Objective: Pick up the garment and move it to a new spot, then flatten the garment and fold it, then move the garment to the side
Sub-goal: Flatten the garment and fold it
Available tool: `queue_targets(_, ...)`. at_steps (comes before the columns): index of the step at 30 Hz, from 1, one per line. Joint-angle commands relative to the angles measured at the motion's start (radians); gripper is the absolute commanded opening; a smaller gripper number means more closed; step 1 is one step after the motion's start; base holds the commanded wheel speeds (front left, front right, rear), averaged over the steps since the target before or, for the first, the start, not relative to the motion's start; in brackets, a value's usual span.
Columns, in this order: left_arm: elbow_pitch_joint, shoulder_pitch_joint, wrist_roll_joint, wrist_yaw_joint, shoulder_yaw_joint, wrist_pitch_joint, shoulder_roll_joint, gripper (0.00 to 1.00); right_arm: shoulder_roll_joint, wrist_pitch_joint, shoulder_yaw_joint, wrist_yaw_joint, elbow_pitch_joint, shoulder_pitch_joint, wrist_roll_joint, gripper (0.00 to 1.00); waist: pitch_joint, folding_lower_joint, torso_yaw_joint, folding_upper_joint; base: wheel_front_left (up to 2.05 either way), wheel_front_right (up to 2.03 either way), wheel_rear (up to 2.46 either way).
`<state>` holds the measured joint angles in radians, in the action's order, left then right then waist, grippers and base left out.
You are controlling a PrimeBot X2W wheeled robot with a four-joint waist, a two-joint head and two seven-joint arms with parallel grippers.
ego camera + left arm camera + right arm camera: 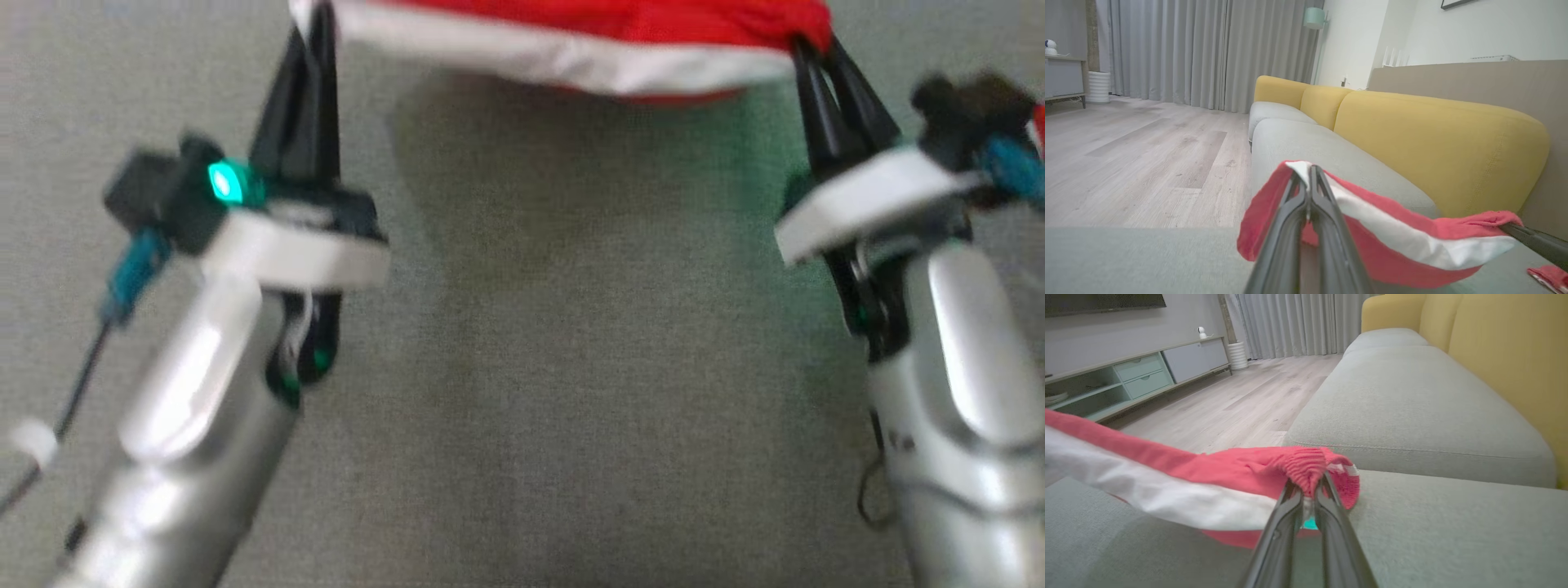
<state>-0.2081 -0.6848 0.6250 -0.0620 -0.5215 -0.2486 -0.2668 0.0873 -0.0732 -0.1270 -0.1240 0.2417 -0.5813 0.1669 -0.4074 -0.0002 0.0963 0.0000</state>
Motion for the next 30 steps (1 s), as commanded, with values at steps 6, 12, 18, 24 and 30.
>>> queue_targets(6,0.194,0.218,-0.01,-0.055,-0.004,0.01,-0.081,0.0,-0.008,-0.014,0.047,-0.007,-0.224,0.302,-0.014,0.0,0.167,0.0002,0.003,0.0,0.0,0.0,0.0)
queue_targets(12,0.356,0.414,0.002,-0.128,-0.02,0.055,-0.131,0.0,-0.026,-0.055,0.07,-0.007,-0.368,0.549,0.0,0.0,0.282,0.0002,-0.012,0.0,0.0,0.0,0.0)
queue_targets(18,0.55,0.647,0.017,-0.239,-0.025,0.116,-0.2,0.0,-0.034,-0.149,0.082,-0.007,-0.548,0.781,-0.016,0.0,0.362,0.0002,-0.027,0.0,0.0,0.0,0.0)
queue_targets(24,0.557,0.745,0.081,-0.25,-0.028,0.155,-0.221,0.0,-0.037,-0.213,0.055,-0.007,-0.572,0.883,-0.005,0.0,0.376,0.0002,-0.033,0.0,0.0,0.0,0.0)
queue_targets(30,0.408,0.652,0.103,-0.182,-0.047,0.167,-0.19,0.0,-0.037,-0.195,0.063,-0.007,-0.482,0.814,0.011,0.0,0.323,0.0002,-0.044,0.0,0.0,0.0,0.0)
